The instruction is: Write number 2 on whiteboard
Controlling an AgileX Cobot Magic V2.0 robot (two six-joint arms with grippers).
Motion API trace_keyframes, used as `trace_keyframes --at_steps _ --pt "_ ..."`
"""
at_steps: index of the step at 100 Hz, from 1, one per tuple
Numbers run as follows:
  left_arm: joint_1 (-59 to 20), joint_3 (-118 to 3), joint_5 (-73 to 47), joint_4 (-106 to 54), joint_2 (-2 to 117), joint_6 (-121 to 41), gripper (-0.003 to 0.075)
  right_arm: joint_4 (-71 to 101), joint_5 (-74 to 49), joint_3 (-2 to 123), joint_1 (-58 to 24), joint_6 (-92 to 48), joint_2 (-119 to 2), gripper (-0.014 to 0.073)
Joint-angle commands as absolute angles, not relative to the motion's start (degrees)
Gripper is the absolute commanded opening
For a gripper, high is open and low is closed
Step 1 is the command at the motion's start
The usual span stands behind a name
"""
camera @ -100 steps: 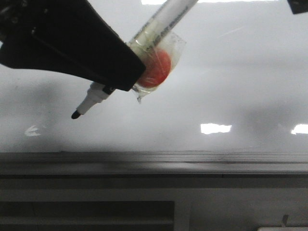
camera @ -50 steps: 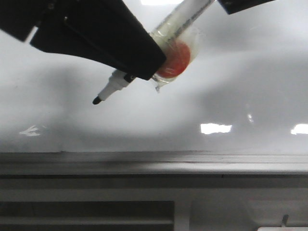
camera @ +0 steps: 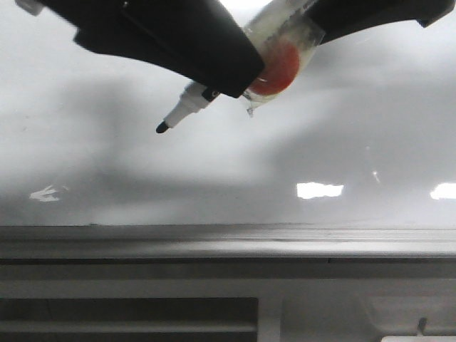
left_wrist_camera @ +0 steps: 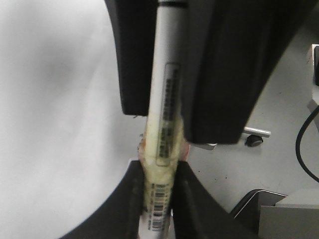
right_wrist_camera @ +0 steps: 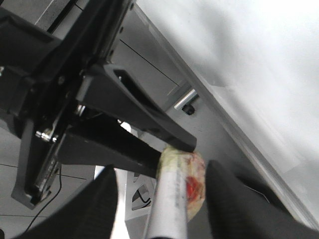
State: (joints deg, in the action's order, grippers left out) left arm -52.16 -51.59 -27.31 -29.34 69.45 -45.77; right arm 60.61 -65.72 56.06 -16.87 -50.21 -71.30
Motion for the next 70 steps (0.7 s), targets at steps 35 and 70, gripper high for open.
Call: trace_keyframes --at_steps 35,70 --pt "-52.6 -53.6 -23.5 -30.5 68.4 -46.5 0.0027 64.3 -65.8 58.1 -16.9 -51.9 -70.5 -0.0067" --pt "-47.7 -54.7 -24.0 -30.5 62.3 -42.1 0.0563 66.2 -54.3 52.5 -16.9 -51.9 -64.4 -0.0054"
